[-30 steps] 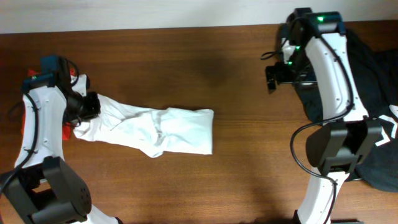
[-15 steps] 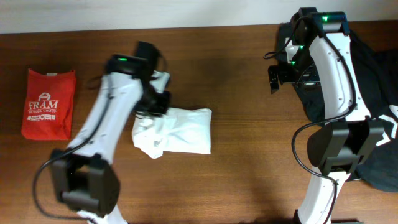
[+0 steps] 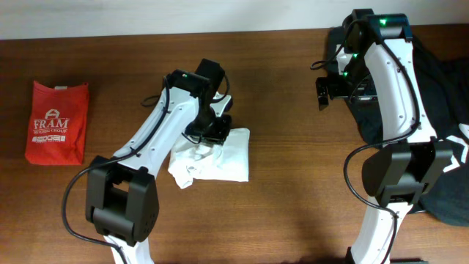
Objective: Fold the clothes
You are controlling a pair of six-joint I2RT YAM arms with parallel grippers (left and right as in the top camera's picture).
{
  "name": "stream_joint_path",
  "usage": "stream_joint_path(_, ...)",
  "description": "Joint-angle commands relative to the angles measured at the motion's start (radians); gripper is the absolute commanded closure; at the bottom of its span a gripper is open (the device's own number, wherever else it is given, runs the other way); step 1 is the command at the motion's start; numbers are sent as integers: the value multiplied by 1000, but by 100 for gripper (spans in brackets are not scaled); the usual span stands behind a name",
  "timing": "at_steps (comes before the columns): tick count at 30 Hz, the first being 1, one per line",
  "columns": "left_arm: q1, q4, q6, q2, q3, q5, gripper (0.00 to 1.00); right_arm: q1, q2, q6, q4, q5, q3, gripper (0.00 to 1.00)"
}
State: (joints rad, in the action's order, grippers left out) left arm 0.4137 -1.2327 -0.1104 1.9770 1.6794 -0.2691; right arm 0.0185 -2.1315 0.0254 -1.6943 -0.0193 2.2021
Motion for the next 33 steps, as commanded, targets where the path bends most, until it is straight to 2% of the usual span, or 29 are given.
stream_joint_path(1, 5, 22, -9, 11, 10, -155, 84, 2, 3, 1, -4, -10, 5, 1)
stream_joint_path(5, 11, 19, -8, 15, 10, -191, 81, 2, 3, 1, -1, -11, 5, 1)
stream_joint_path(6, 16, 13, -8, 18, 10, -190, 70, 2, 3, 1, -1, -10, 5, 1)
stream_joint_path(8, 27, 14, -9, 20, 9, -193, 60, 2, 3, 1, 1, -10, 5, 1)
stream_joint_path(10, 38, 27, -7, 20, 9, -227, 42, 2, 3, 1, 6, -11, 5, 1)
stream_joint_path(11, 41, 32, 17, 20, 9, -250, 38, 2, 3, 1, 7, -11, 5, 1)
stream_joint_path(12, 39, 35, 90, 20, 11, -279, 35, 2, 2, 1, 8, -16, 5, 1)
stream_joint_path(14, 8, 16, 172, 19, 40, -264, 33, 2, 1, -2, 8, -57, 5, 1)
stream_joint_path(17, -88, 20, 171, 19, 108, -251, 30, 13, -1, -104, 3, -215, 5, 1)
stream_joint_path(23, -283, 151, 168, 51, 134, -233, 30, 124, -1, -204, 4, -462, -15, 1)
stream_joint_path(33, -305, 33, 173, 288, 132, -224, 30, 386, -1, -212, 215, -726, -255, 1)
